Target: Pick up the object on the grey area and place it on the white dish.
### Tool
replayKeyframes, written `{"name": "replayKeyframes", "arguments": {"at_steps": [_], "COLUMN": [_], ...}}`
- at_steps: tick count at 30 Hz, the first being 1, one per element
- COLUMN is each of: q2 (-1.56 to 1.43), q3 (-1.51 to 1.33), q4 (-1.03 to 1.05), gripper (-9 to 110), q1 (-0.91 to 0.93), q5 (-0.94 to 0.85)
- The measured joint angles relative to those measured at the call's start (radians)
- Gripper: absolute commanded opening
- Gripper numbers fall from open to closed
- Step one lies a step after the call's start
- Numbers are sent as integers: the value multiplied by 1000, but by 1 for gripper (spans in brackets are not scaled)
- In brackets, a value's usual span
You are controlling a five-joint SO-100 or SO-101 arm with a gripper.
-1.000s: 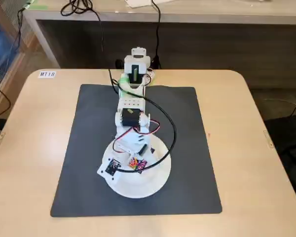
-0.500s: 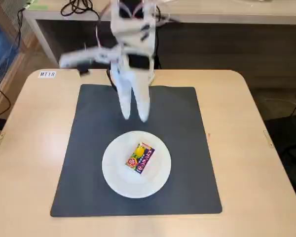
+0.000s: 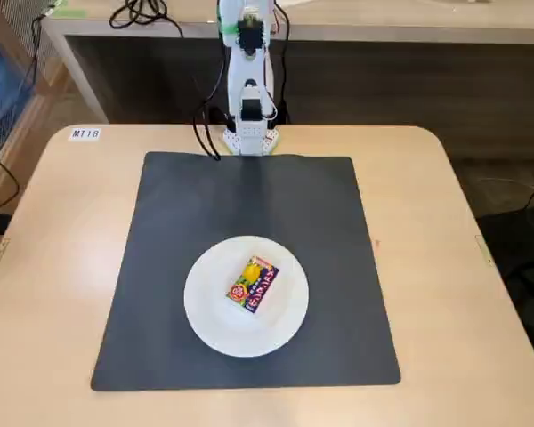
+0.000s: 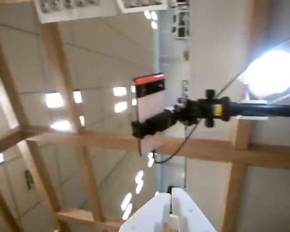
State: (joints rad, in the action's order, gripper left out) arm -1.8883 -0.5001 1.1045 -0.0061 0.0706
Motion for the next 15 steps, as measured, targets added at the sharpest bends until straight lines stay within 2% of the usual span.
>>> {"name": "replayKeyframes", "arguments": {"at_steps": [7,15], "q2": [-213,-581], "q3": [-434,-1226], "q4": [-227,-408], "gripper": [0,0], "q1": [-5,-11], "q5": [34,-32]}}
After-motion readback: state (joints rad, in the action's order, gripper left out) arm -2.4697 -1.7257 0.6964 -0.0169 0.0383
